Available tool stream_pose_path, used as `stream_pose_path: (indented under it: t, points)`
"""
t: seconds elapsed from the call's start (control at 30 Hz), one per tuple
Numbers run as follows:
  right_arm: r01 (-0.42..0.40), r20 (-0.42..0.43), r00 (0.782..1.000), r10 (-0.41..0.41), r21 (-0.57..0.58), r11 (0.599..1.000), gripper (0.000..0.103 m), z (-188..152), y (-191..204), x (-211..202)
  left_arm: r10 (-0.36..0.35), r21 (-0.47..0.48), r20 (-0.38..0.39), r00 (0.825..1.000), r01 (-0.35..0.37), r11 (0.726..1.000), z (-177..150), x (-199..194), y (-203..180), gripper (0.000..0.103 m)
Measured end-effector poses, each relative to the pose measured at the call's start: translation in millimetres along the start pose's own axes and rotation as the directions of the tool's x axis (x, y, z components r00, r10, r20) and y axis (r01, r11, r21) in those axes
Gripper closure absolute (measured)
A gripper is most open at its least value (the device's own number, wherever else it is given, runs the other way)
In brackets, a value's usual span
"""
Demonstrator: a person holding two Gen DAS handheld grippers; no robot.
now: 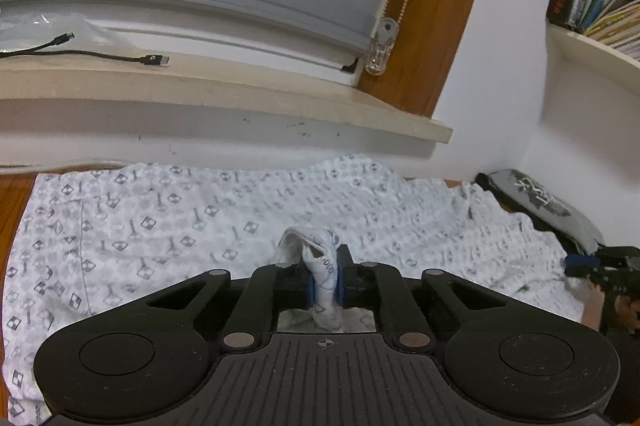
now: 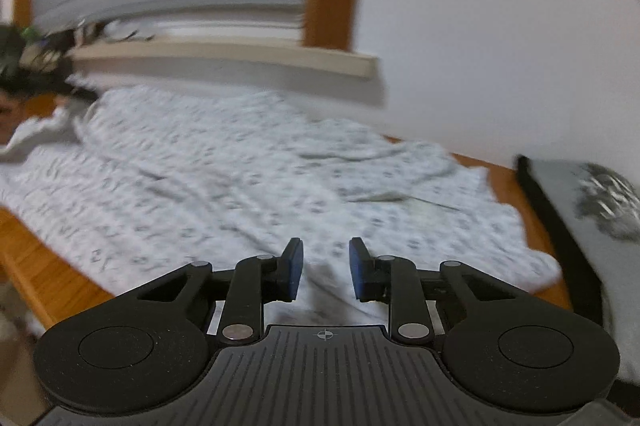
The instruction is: Fold clothes
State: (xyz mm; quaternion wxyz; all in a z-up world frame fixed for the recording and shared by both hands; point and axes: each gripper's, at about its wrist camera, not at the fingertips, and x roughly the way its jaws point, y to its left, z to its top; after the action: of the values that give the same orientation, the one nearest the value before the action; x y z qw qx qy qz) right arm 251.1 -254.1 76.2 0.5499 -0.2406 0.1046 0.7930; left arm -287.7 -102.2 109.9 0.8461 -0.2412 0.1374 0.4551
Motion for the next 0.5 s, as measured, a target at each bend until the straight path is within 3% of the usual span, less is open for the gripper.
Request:
stream_pose_path:
  t: [0.23,0.4,0.43,0.5]
  points:
    - [-0.056,-0.103,0.994,0.045,-0.101,0.993,0.076,13,11,33,0.017,0.009,0.021,1.0,-0.017,1.0,19,-5,0,0.097]
    - [-0.091,-0.123,0.989,0.08,-0.091,0.992,0.075,11,12,30,0.015,0.037,0.039,0.999,-0.017,0.999,31,-13,-6,0.097]
    - [-0.089,-0.121,0.99,0.078,-0.088,0.992,0.077,10,11,31,0.016,0.04,0.038,0.999,-0.017,0.999,32,-12,-7,0.097]
    - [-0.084,-0.107,0.991,0.076,-0.074,0.994,0.098,9,9,31,0.014,0.038,0.042,0.999,-0.015,0.999,33,-13,-8,0.097]
